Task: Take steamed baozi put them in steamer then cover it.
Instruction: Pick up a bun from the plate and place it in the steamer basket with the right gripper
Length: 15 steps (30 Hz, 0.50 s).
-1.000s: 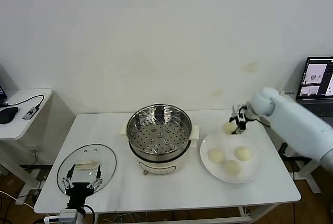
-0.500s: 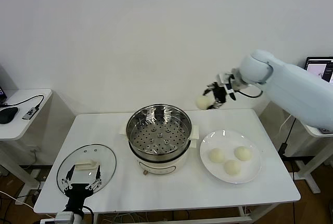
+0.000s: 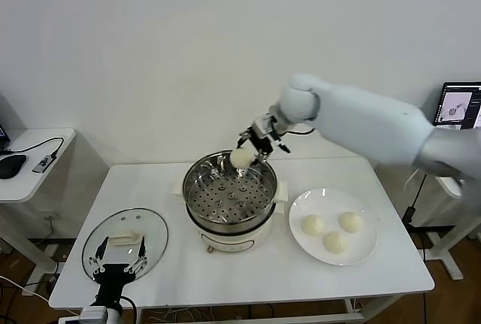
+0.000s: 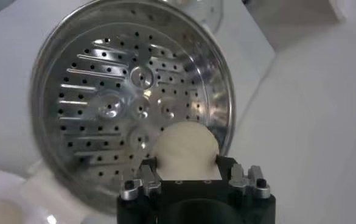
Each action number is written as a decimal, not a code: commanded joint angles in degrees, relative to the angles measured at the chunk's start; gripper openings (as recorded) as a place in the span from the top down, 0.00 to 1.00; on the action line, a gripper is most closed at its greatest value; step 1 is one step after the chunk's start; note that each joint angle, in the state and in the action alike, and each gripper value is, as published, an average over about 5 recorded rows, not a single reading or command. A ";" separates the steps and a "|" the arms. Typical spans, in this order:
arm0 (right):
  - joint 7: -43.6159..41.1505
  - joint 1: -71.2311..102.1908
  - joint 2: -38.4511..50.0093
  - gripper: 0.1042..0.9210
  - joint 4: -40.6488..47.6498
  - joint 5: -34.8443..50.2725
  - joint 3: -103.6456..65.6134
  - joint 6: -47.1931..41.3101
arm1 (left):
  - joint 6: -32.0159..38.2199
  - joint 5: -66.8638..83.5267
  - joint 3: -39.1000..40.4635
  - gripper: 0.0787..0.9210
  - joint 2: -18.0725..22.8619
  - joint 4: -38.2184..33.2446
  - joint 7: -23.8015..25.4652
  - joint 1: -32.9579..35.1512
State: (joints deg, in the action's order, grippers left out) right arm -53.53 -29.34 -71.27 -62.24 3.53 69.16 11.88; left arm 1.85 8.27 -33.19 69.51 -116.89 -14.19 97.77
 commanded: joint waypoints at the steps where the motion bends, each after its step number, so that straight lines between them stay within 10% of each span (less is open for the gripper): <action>1: 0.96 1.41 -7.19 0.37 6.93 -6.77 2.84 9.74 | 0.20 -0.19 -0.04 0.12 0.09 0.06 0.02 0.00; 15: 5.79 6.40 -10.49 0.37 15.41 -20.92 0.91 19.38 | 0.43 -1.67 -0.23 0.12 -0.09 0.11 -0.23 -0.03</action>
State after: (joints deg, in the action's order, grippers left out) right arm -49.06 -24.28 -79.64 -50.60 -11.80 69.83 26.55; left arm 2.25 6.78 -33.41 69.44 -116.88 -14.42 97.72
